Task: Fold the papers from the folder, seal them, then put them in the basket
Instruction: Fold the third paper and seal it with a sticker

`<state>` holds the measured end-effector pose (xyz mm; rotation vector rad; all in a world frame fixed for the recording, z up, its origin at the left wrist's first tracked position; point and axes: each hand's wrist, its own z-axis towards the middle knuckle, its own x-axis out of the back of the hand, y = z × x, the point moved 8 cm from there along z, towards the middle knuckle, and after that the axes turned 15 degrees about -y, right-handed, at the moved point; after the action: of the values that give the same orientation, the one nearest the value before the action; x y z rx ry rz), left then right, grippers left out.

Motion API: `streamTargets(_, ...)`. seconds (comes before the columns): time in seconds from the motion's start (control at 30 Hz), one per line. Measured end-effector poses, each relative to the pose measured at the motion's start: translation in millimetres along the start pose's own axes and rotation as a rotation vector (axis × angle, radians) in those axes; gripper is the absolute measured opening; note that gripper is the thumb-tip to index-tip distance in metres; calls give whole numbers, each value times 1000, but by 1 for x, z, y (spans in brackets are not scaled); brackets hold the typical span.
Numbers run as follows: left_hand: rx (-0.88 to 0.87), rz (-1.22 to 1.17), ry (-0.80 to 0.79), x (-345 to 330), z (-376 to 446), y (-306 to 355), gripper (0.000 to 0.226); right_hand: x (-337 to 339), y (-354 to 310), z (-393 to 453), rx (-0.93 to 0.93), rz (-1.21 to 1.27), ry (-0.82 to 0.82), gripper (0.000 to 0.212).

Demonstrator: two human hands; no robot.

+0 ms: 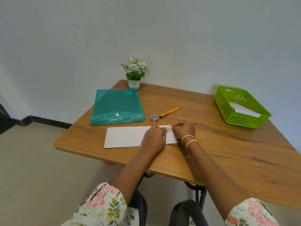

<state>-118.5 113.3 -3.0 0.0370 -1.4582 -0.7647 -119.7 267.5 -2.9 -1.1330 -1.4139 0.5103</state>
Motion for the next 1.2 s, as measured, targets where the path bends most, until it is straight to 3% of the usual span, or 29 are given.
streamTargets(0.13, -6, 11, -8, -1, 0, 0, 34, -9, -5, 0, 136, -176, -121, 11)
streamTargets(0.47, 30, 149, -22, 5, -5, 6, 43, -18, -4, 10, 79, -232, -317, 33)
streamTargets(0.6, 37, 168, -57, 4, -6, 8, 44, -11, -1, 6, 136, -110, -218, 20)
streamTargets(0.67, 42, 183, -62, 5, -6, 9, 44, -10, -1, 3, 158, -186, -177, 15)
streamTargets(0.93, 40, 126, -104, 7, -8, 10, 41, -27, -12, -14, 157, -575, -314, 48)
streamTargets(1.1, 104, -301, -161, 24, -11, -4, 38, -28, -6, -33, 166, -621, -286, 70)
streamTargets(1.2, 188, -209, -123, 49, -15, -24, 35, -27, -3, -41, 167, -607, -324, 91)
